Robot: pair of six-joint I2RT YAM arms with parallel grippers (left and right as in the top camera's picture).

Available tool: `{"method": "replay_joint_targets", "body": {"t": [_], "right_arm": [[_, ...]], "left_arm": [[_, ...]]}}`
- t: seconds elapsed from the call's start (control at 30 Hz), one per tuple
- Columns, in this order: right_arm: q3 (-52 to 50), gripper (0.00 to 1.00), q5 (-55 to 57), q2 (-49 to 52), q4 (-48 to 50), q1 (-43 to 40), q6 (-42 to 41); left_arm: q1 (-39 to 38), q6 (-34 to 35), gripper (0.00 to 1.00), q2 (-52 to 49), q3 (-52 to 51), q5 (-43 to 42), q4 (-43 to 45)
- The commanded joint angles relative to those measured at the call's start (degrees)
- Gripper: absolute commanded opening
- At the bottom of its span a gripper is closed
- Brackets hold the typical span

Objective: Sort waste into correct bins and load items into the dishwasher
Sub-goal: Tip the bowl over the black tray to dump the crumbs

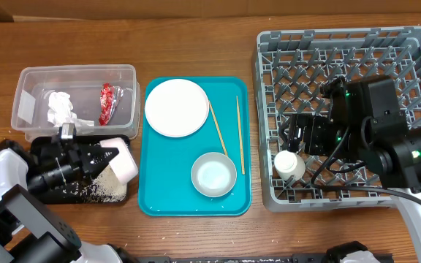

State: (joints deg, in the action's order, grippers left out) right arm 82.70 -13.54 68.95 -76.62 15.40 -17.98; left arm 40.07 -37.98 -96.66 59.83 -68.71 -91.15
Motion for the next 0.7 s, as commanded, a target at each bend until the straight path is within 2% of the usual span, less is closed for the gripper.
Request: {"method": "replay_joint_targets", "body": {"t": [0.0, 0.07, 0.13, 0.17, 0.23, 0.33, 0.37, 0.47, 0.57, 0.67], "right_arm": [[0.1, 1.00, -0.1, -0.4, 0.5, 0.0, -0.1], [0.1, 1.00, -0.1, -0.4, 0.9, 0.0, -0.1], [0.1, 1.00, -0.1, -0.4, 1.6, 0.0, -0.1], [0.1, 1.00, -0.1, -0.4, 1.7, 0.0, -0.1], [0.1, 1.00, -0.1, -0.4, 1.7, 0.0, -0.1], [0.1, 1.00, -0.1, -0.4, 1.4, 0.0, -0.1], [0.1, 1.00, -0.1, -0.4, 1.3, 0.0, -0.1], [0.1, 1.00, -0.1, -0.4, 1.5, 0.0, -0.1], [0.1, 1.00, -0.1, -0.4, 1.6, 0.0, -0.1], [0.1, 1.00, -0.1, -0.4, 1.6, 0.0, -0.1]], "left_arm": [[-7.8, 0.5, 0.04, 1.9, 2.2, 3.9, 1.1], [-13.4, 8.0, 0.04, 3.2, 2.2, 5.4, 5.7], [-22.2, 24.3, 0.04, 5.3, 2.4, 12.1, 15.2], [-24.8, 28.3, 0.04, 5.9, 2.5, 14.0, 17.4], [-35.5, 42.2, 0.04, 8.5, 4.7, 23.9, 23.8], [-44.3, 52.8, 0.04, 9.6, 6.9, 38.1, 25.7], [-49.1, 57.6, 0.04, 9.7, 7.0, 46.8, 26.7], [-59.4, 67.7, 0.04, 9.6, 5.5, 65.2, 28.5], [-69.2, 76.3, 0.04, 8.7, 3.5, 78.2, 30.0], [-75.3, 81.4, 0.04, 7.1, 2.0, 84.8, 31.2]]}}
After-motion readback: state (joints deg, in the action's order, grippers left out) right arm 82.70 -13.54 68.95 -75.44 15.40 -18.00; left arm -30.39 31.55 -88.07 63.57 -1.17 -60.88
